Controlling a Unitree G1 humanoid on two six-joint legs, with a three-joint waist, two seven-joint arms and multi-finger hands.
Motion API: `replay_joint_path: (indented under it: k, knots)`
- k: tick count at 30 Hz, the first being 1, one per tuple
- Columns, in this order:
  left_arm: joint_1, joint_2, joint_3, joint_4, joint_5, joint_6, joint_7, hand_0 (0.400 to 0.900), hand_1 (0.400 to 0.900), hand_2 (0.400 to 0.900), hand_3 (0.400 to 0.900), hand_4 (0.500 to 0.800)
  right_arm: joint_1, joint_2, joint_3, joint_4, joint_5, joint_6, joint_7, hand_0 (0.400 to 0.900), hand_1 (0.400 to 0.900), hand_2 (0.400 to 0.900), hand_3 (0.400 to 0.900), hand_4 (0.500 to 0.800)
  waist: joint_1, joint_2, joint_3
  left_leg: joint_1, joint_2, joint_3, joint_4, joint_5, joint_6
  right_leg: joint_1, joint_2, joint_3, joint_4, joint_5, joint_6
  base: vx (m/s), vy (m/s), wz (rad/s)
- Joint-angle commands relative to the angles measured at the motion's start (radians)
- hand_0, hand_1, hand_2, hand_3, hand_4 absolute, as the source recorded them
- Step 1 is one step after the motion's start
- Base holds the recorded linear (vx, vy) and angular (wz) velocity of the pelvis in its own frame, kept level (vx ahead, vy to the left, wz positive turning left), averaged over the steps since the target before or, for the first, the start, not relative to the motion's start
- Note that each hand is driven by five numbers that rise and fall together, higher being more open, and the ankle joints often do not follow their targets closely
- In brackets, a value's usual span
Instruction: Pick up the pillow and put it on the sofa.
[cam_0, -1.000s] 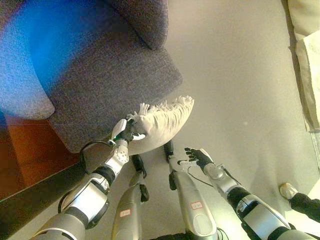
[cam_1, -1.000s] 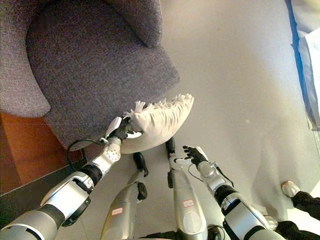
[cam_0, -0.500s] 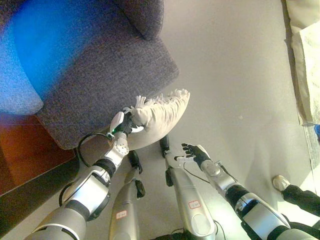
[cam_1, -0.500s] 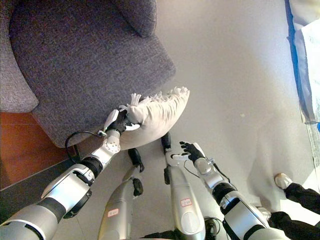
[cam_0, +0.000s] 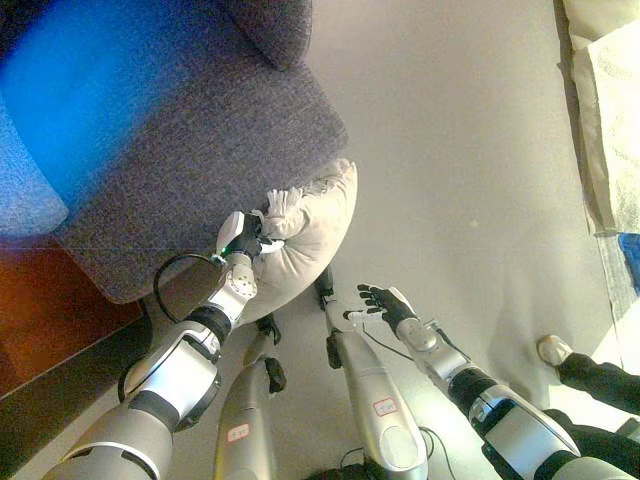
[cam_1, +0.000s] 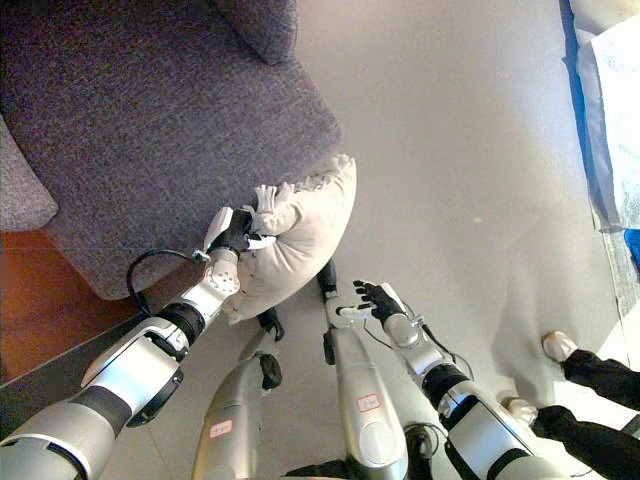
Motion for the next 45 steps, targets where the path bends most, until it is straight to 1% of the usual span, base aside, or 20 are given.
replay_joint_path:
  k: [1,4,10,13,16,20,22,23,26,30,32,33,35,36,40,42,45]
  knots:
    - [-0.067,0.016,0.026,0.002,-0.016,-0.043,0.01,0.4,0.4,0.4,0.4,0.5,0.012,-0.024,0.013,-0.059,0.02,-0.014,-0.019,0.9,0.9,0.9,0.9,0.8,0.004,0.006,0.003,-0.061,0.07,-0.03,0.067,0.012,-0.09,-0.052,-0.04,0.024,0.101,-0.071,0.123,0.0,0.0,0.0]
    - [-0.057,0.012,0.027,-0.009,-0.031,-0.046,0.002,0.4,0.4,0.4,0.4,0.5,0.022,-0.023,0.01,-0.056,0.021,-0.013,-0.021,0.9,0.9,0.9,0.9,0.8,0.009,0.01,0.003,-0.043,0.066,-0.034,0.06,0.008,-0.087,-0.037,-0.041,0.022,0.102,-0.079,0.123,0.0,0.001,0.01]
    - [-0.01,0.002,0.026,-0.046,-0.027,-0.086,-0.022,0.4,0.4,0.4,0.4,0.5,0.046,-0.026,-0.02,0.001,0.009,-0.01,0.0,0.9,0.9,0.9,0.9,0.8,0.026,0.032,0.003,0.031,0.061,-0.042,0.048,-0.001,-0.082,0.035,-0.053,0.014,0.101,-0.1,0.125,0.01,0.022,0.01]
    - [0.009,0.012,0.03,-0.062,-0.041,-0.094,-0.038,0.4,0.4,0.4,0.4,0.5,0.063,-0.031,-0.039,0.049,-0.001,-0.017,0.023,0.9,0.9,0.9,0.9,0.8,0.033,0.045,0.003,0.089,0.056,-0.05,0.039,-0.011,-0.08,0.094,-0.059,0.008,0.097,-0.114,0.124,0.05,0.055,0.04]
    - [0.042,0.028,0.033,-0.097,-0.026,-0.096,-0.066,0.4,0.4,0.4,0.4,0.5,0.092,-0.034,-0.064,0.091,-0.027,-0.021,0.049,0.9,0.9,0.9,0.9,0.8,0.043,0.056,0.003,0.168,0.051,-0.055,0.021,-0.019,-0.076,0.173,-0.063,0.0,0.089,-0.127,0.125,0.05,0.036,0.08]
    - [0.102,0.034,0.027,-0.155,-0.029,-0.103,-0.074,0.4,0.4,0.4,0.4,0.5,0.144,-0.038,-0.084,0.145,-0.047,-0.031,0.069,0.9,0.9,0.9,0.9,0.8,0.057,0.073,-0.044,0.228,0.043,-0.061,-0.009,-0.02,-0.073,0.239,-0.07,-0.015,0.07,-0.141,0.123,0.07,0.025,0.11]
    - [0.144,0.036,0.029,-0.196,-0.019,-0.103,-0.089,0.4,0.4,0.4,0.4,0.5,0.188,-0.04,-0.104,0.175,-0.053,-0.037,0.08,0.9,0.9,0.9,0.9,0.8,0.067,0.082,-0.08,0.265,0.036,-0.069,-0.023,-0.025,-0.068,0.286,-0.074,-0.024,0.058,-0.149,0.122,0.1,0.016,0.15]
    - [0.153,0.036,0.029,-0.202,-0.017,-0.105,-0.092,0.4,0.4,0.4,0.4,0.5,0.197,-0.04,-0.108,0.183,-0.056,-0.041,0.083,0.9,0.9,0.9,0.9,0.8,0.068,0.083,-0.086,0.274,0.034,-0.07,-0.027,-0.026,-0.067,0.296,-0.075,-0.026,0.055,-0.151,0.123,0.09,0.018,0.13]
    - [0.205,0.034,0.029,-0.261,-0.008,-0.091,-0.105,0.4,0.4,0.4,0.4,0.5,0.252,-0.044,-0.137,0.213,-0.063,-0.059,0.104,0.9,0.9,0.9,0.9,0.8,0.08,0.089,-0.134,0.322,0.024,-0.077,-0.049,-0.033,-0.06,0.355,-0.079,-0.035,0.035,-0.159,0.127,0.11,0.017,0.12]
    - [0.277,0.036,0.03,-0.334,0.001,-0.072,-0.148,0.4,0.4,0.4,0.4,0.5,0.326,-0.041,-0.171,0.234,-0.08,-0.065,0.124,0.9,0.9,0.9,0.9,0.8,0.094,0.101,-0.204,0.395,0.013,-0.084,-0.089,-0.041,-0.052,0.438,-0.078,-0.046,0.003,-0.17,0.133,0.14,0.038,0.08]
    - [0.3,0.041,0.026,-0.377,0.008,-0.052,-0.171,0.4,0.4,0.4,0.4,0.5,0.35,-0.035,-0.182,0.248,-0.089,-0.065,0.131,0.9,0.9,0.9,0.9,0.8,0.099,0.106,-0.232,0.42,0.009,-0.086,-0.097,-0.046,-0.048,0.466,-0.076,-0.05,-0.003,-0.176,0.133,0.13,0.037,0.05]
    - [0.31,0.048,0.022,-0.404,-0.009,-0.038,-0.19,0.4,0.4,0.4,0.4,0.5,0.362,-0.034,-0.186,0.253,-0.096,-0.062,0.137,0.9,0.9,0.9,0.9,0.8,0.101,0.108,-0.247,0.435,0.008,-0.088,-0.101,-0.049,-0.046,0.481,-0.076,-0.052,-0.006,-0.179,0.133,0.12,0.039,0.05]
    - [0.318,0.059,0.022,-0.432,-0.028,-0.029,-0.209,0.4,0.4,0.4,0.4,0.5,0.374,-0.032,-0.191,0.256,-0.104,-0.056,0.144,0.9,0.9,0.9,0.9,0.8,0.103,0.11,-0.262,0.45,0.007,-0.089,-0.105,-0.053,-0.045,0.497,-0.075,-0.054,-0.009,-0.184,0.134,0.09,0.03,0.04]
    - [0.323,0.074,0.024,-0.468,-0.053,-0.018,-0.233,0.4,0.4,0.4,0.4,0.5,0.386,-0.029,-0.193,0.262,-0.111,-0.048,0.149,0.9,0.9,0.9,0.9,0.8,0.106,0.113,-0.283,0.466,0.006,-0.09,-0.109,-0.057,-0.042,0.516,-0.074,-0.059,-0.015,-0.188,0.133,0.1,0.027,0.05]
    - [0.327,0.116,0.03,-0.552,-0.085,-0.002,-0.272,0.4,0.4,0.4,0.4,0.5,0.405,-0.026,-0.197,0.273,-0.136,-0.031,0.162,0.9,0.9,0.9,0.9,0.8,0.116,0.119,-0.319,0.495,0.005,-0.094,-0.12,-0.06,-0.039,0.55,-0.073,-0.069,-0.025,-0.195,0.131,0.08,0.015,0.06]
    - [0.32,0.147,0.04,-0.625,-0.098,0.025,-0.292,0.4,0.4,0.4,0.4,0.5,0.417,-0.022,-0.199,0.286,-0.146,-0.022,0.171,0.9,0.9,0.9,0.9,0.8,0.126,0.122,-0.349,0.511,0.005,-0.102,-0.127,-0.06,-0.039,0.571,-0.073,-0.078,-0.025,-0.202,0.13,0.11,-0.005,0.11]
    - [0.316,0.169,0.052,-0.696,-0.108,0.068,-0.309,0.4,0.4,0.4,0.4,0.5,0.426,-0.018,-0.198,0.294,-0.153,-0.012,0.175,0.9,0.9,0.9,0.9,0.8,0.136,0.125,-0.378,0.527,0.004,-0.109,-0.129,-0.063,-0.037,0.593,-0.072,-0.086,-0.027,-0.21,0.128,0.07,-0.01,0.08]
